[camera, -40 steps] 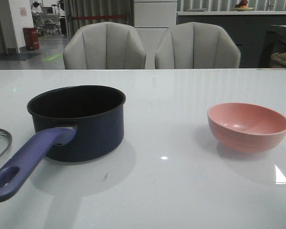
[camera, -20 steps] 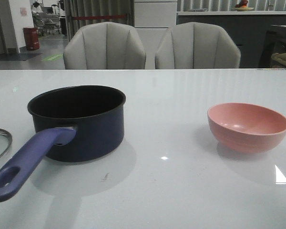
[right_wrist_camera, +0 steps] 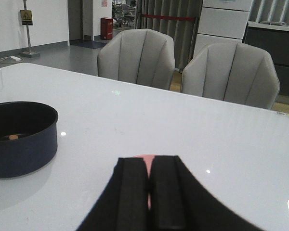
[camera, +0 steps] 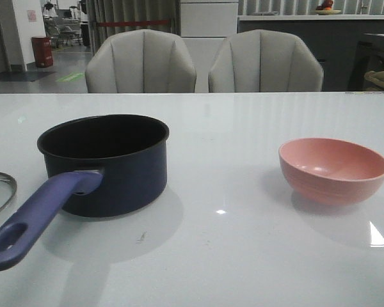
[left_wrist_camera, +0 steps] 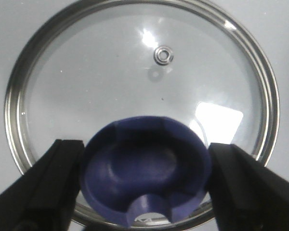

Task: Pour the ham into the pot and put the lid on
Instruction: 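Release the bowl and withdraw the right gripper upward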

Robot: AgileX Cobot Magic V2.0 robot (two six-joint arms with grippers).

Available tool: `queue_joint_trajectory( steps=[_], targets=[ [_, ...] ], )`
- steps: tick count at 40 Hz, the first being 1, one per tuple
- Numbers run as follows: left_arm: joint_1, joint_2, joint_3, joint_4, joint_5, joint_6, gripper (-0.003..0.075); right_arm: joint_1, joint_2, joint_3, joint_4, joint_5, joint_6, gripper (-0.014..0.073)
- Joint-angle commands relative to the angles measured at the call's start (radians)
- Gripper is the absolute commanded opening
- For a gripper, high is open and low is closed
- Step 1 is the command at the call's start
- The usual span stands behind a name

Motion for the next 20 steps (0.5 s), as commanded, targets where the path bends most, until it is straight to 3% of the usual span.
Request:
queue_joint_trajectory(
  steps=[1, 13, 20],
  targets=[
    [0.001, -0.040, -0.031, -0.008, 0.011, 0.001, 0.0435, -0.001, 0.011, -0.028, 0.006, -0.075, -0.008, 0.0169],
    [0.001, -0.052, -0.031, -0.008, 0.020, 0.001, 0.0277, -0.001, 0.011, -0.028, 0.006, -0.075, -0.008, 0.0169],
    [0.001, -0.052, -0.031, -0.008, 0.022, 0.001, 0.0256, -0.001, 0.011, -0.028, 0.006, -0.075, -0.008, 0.0169]
  ],
)
